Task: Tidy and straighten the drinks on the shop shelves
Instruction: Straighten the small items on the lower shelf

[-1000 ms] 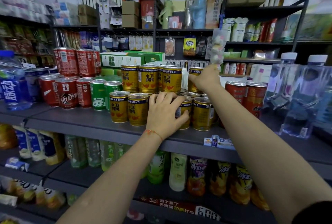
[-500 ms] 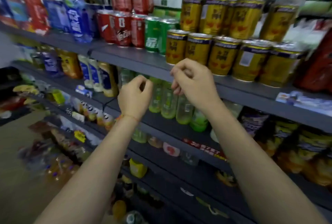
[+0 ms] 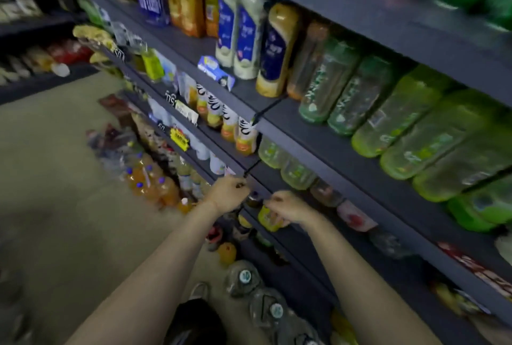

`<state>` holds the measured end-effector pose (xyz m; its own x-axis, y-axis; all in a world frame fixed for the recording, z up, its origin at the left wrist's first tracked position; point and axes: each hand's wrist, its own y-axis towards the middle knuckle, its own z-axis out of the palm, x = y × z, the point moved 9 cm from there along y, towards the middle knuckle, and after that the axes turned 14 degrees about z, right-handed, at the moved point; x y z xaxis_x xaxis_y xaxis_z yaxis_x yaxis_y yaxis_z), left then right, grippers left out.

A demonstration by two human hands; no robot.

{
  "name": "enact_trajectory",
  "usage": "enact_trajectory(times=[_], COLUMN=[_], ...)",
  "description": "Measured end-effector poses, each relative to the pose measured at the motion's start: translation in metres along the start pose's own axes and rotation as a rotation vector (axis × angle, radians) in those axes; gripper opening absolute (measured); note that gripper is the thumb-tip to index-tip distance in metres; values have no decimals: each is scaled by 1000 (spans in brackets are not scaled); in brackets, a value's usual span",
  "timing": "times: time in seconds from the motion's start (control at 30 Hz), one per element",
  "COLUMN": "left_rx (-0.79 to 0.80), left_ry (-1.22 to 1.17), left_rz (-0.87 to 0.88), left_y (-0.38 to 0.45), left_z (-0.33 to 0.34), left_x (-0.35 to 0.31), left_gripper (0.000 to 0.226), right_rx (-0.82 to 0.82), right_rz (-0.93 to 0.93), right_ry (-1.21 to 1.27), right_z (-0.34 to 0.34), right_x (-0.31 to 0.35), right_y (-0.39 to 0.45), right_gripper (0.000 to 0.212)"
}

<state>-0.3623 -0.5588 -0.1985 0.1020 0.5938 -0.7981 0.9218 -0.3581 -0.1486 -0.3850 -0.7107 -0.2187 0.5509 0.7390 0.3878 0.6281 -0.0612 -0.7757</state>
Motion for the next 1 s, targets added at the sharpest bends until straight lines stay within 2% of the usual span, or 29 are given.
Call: enact_trajectory(times=[0.2,0.27,0.3,0.4,0.5,0.67,0.8,1.0], left_rx=[107,140,166,216,210,180,213,208], left_ry=[-174,-217,-237,-293,-302,-287,-289,-251], left_rz=[-125,-176,-191,-257,-311,-354,-410,-382], left_y=[38,48,53,71,86,92,86,76], left_z=[22,38,48,75,90,104,114,107], left_x=[95,124,137,173,207,258,284,284], left_gripper=[29,30,31,26,25,20,30,23], right_rx=[38,8,-5,-159,-380,-380,-436,-437], right_rz=[342,399,394,270,119,258,249,201], right_ry=[170,226,223,125,-38,-179,-72,36], right_z=[58,75,84,93,82,88,94,103], right_x=[-25,-33,-36,-26,4,-8,-15,-13], right_y=[95,125,143,194,228,291,315,292], right_gripper=[17,16,18,62,75,61,62,61])
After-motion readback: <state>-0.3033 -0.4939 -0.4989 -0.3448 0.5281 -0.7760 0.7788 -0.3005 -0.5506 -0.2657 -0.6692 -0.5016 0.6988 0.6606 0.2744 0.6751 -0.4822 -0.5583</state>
